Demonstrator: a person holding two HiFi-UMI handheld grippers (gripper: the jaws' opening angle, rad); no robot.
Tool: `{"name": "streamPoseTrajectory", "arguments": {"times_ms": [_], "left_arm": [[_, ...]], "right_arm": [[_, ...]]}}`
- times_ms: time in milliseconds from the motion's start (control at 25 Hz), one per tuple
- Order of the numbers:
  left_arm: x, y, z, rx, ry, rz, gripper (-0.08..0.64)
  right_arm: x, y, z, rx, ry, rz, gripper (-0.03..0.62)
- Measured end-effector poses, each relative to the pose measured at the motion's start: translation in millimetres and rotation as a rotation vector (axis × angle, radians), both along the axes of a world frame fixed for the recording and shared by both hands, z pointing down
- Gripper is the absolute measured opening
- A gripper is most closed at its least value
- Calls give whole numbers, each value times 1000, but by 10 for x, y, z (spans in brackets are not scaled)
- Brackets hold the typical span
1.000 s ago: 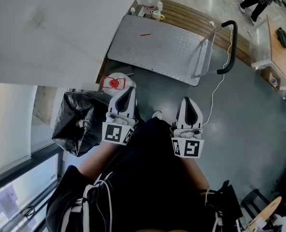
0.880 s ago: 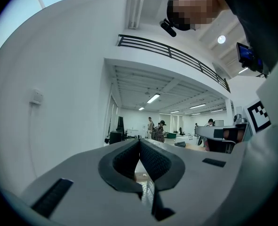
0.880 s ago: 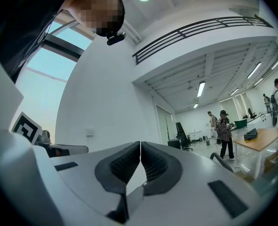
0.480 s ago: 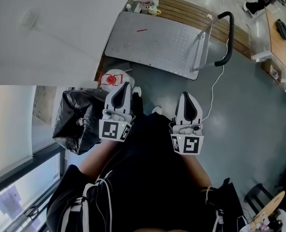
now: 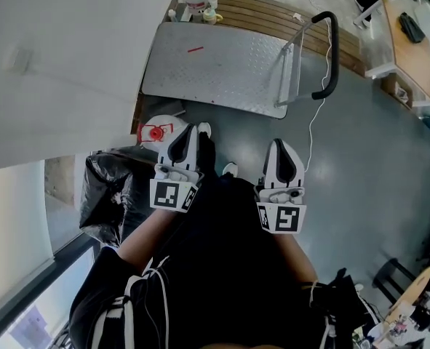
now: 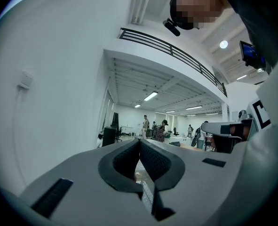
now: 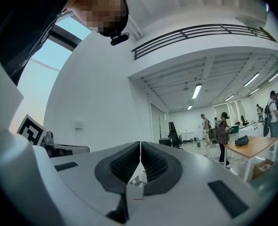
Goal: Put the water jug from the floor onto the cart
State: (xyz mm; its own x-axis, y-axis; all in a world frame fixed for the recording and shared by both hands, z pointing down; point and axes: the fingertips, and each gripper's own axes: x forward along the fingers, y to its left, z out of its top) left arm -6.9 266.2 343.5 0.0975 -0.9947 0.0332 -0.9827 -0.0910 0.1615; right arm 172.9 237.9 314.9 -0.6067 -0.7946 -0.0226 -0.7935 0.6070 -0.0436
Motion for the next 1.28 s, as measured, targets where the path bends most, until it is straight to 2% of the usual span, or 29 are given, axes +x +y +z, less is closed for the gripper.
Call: {"name": "streamPoseTrajectory", "arguments": {"times_ms": [240,480,680,920,1280], "left_arm": [[-266,-533,15,9,6,38,17],[-594,-1007,115,-10,28,51,17],[-932,-1361,111,3,35,39,17],[-1242,-1669,179,-9,89,42,17],[-1474,-1907,266,-7,94,41,17]], "right_arm": [[-276,-471,61,-24,30,29,20],[-719,-990,65,-41,38,5,20],[-1103,-1387,16,-47,51,-15,20],[-1428,-1664,14,-45,92,-21,20],[-1720,-1928,75,-59,87,-12,20]]}}
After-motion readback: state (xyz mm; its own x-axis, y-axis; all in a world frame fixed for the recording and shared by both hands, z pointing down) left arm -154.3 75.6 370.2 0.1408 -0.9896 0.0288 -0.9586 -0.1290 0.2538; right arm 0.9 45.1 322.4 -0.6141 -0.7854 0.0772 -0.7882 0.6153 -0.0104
